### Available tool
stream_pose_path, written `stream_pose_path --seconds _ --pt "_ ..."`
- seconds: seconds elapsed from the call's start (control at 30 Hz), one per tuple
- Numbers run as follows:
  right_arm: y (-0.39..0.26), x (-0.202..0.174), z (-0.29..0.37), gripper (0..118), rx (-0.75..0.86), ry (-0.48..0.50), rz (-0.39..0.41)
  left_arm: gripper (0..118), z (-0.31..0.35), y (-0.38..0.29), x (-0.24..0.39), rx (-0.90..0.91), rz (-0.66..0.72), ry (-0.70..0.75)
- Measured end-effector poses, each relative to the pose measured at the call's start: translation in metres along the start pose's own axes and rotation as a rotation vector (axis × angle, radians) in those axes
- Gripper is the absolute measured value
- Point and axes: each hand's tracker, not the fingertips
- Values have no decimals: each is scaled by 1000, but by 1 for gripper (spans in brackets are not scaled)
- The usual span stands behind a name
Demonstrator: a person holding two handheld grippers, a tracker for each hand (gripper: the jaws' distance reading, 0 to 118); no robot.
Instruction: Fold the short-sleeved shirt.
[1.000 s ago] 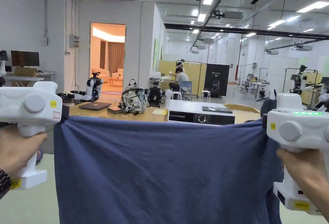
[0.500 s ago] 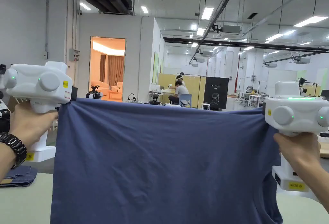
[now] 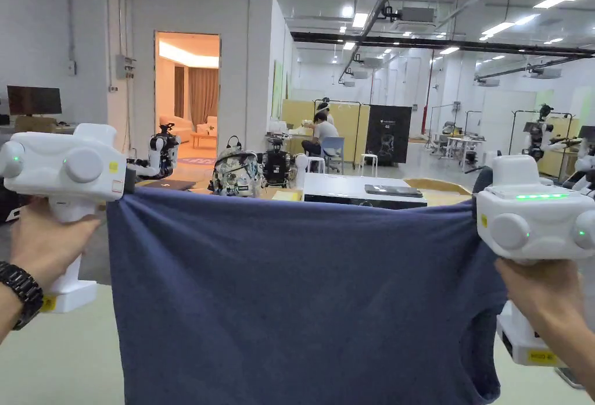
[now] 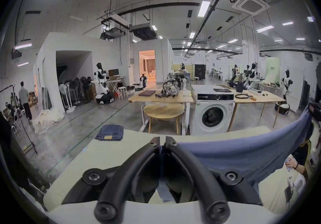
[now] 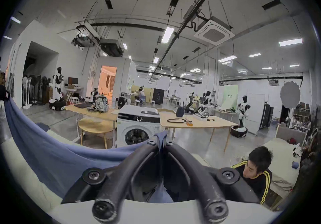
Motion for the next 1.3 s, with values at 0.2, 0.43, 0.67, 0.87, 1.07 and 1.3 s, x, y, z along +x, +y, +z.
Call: stream_pose_path --seconds 0.2,0.43,0.67,0.87,1.07,1.3 --pt "-52 3 38 1 -45 5 25 0 22 -61 0 -43 -21 -24" --pt "-88 10 104 1 -56 10 71 0 65 -110 -11 -55 7 -53" --pt "-105 16 172 1 -36 20 108 0 125 -140 -12 -33 14 -65" --pt "-130 20 211 1 -54 48 118 0 162 -183 -26 -38 31 -69" --pt "-175 22 242 1 -143 82 101 0 189 -247 -38 -116 73 -101" --pt "-243 22 285 1 -285 131 93 0 226 -345 -46 -284 105 -115"
